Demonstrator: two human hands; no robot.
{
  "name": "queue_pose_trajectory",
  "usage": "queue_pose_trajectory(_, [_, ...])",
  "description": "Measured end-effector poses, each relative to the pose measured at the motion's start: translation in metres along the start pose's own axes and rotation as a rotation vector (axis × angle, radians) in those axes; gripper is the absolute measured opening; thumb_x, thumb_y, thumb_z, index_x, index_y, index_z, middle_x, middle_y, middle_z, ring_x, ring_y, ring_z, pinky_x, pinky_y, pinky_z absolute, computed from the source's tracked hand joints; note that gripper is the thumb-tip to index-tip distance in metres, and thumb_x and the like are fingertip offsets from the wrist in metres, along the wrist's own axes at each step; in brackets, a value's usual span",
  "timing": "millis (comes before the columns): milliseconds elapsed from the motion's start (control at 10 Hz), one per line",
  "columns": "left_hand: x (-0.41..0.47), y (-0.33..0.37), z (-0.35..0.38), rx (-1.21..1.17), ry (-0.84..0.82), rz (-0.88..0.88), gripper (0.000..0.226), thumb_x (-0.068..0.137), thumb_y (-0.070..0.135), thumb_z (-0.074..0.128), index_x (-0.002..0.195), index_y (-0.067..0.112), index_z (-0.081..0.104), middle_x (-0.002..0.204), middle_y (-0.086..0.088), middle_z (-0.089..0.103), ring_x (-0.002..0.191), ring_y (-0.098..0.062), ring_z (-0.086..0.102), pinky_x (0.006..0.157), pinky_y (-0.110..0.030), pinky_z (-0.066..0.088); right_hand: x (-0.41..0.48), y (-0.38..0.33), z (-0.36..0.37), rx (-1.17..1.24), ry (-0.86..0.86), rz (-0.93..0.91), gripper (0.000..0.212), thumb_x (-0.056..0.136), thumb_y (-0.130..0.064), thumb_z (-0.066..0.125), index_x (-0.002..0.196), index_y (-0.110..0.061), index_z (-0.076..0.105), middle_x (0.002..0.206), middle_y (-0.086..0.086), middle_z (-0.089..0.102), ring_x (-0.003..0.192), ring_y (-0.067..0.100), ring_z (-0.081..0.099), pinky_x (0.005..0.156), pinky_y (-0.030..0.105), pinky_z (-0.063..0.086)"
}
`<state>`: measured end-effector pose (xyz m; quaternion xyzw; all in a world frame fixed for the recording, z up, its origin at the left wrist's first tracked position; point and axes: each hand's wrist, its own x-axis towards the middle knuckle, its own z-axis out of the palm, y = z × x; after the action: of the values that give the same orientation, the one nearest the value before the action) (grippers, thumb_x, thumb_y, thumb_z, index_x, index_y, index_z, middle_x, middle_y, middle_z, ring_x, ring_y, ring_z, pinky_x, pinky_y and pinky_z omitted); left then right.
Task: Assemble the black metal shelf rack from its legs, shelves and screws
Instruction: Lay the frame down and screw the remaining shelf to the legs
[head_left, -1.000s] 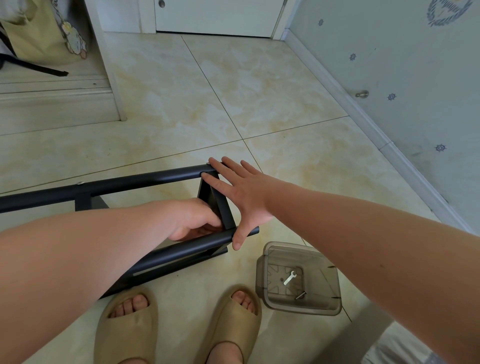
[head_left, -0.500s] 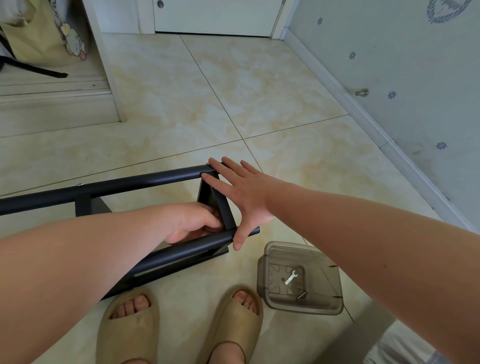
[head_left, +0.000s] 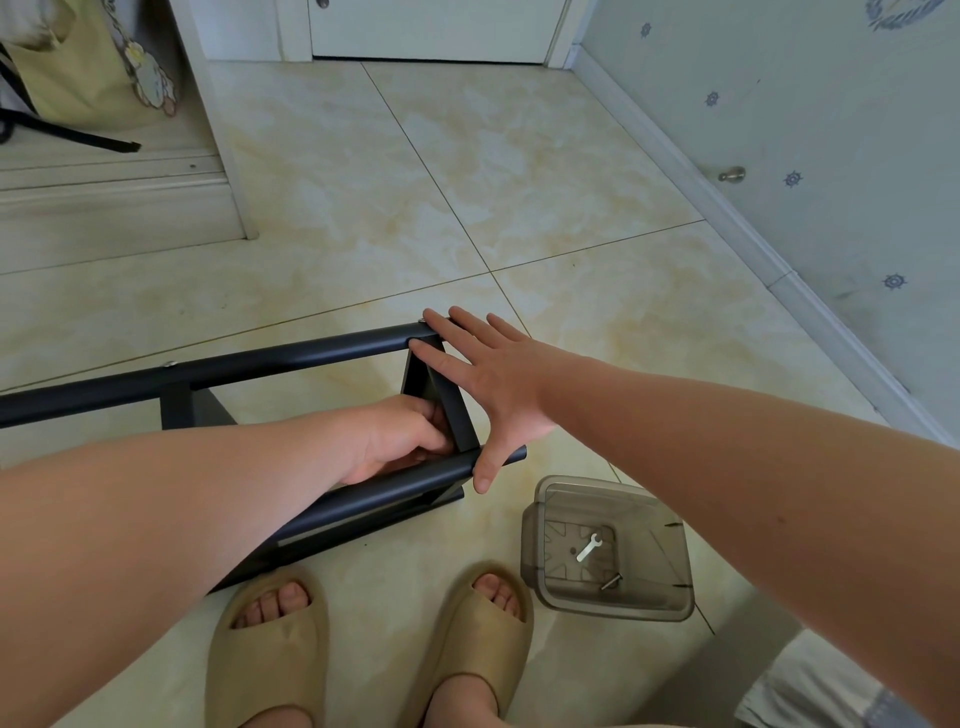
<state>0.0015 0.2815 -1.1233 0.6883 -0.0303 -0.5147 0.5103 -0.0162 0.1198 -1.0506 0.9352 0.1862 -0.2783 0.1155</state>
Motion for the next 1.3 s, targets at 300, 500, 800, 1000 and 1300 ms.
queue_pose_trajectory(300, [0.004,0.005,-0.004,0.019,-0.015,-0.125,0.01,0.091,0.006,0.064,0.094,0.009,0.072,0.085,-0.008,0.076,0.072,-0.017,0.071,0.073,-0.026,0.055,0.001,0.001,0.0,0.01,-0.004,0.0,0.161,0.044,-0.089,0.074,0.156,-0.03,-0.025,0.161,0.001,-0.038,0.151,0.025,-0.029,0.125,0.049,-0.009])
queue_pose_trajectory(500, [0.004,0.013,-0.002,-0.012,-0.028,-0.187,0.014,0.092,-0.002,0.059,0.088,0.006,0.07,0.069,-0.008,0.073,0.055,-0.016,0.07,0.05,-0.021,0.053,0.001,0.002,0.002,0.007,0.011,-0.004,0.161,0.043,-0.09,0.073,0.157,-0.03,-0.024,0.161,0.001,-0.037,0.151,0.026,-0.028,0.124,0.049,-0.009])
queue_pose_trajectory(800, [0.007,0.008,-0.003,0.011,-0.018,-0.146,0.015,0.09,-0.003,0.059,0.096,0.004,0.071,0.087,-0.014,0.075,0.075,-0.023,0.072,0.072,-0.03,0.057,0.001,0.001,0.003,-0.001,0.013,-0.001,0.162,0.042,-0.091,0.072,0.157,-0.029,-0.024,0.161,0.001,-0.037,0.151,0.026,-0.028,0.125,0.049,-0.009])
queue_pose_trajectory(1000, [0.015,-0.004,-0.008,0.149,0.005,-0.159,0.036,0.091,0.022,0.065,0.121,0.002,0.067,0.122,-0.018,0.069,0.119,-0.036,0.063,0.104,-0.047,0.049,0.001,0.0,0.001,-0.003,0.006,0.001,0.161,0.043,-0.09,0.073,0.157,-0.029,-0.024,0.162,0.001,-0.036,0.151,0.026,-0.028,0.125,0.049,-0.009])
queue_pose_trajectory(1300, [0.019,-0.006,-0.011,0.151,0.01,-0.128,0.034,0.087,0.019,0.07,0.118,0.006,0.069,0.119,-0.016,0.07,0.116,-0.035,0.065,0.105,-0.052,0.048,0.002,0.001,0.001,-0.006,0.002,0.001,0.161,0.043,-0.09,0.073,0.157,-0.029,-0.024,0.161,0.001,-0.037,0.151,0.026,-0.029,0.125,0.049,-0.009])
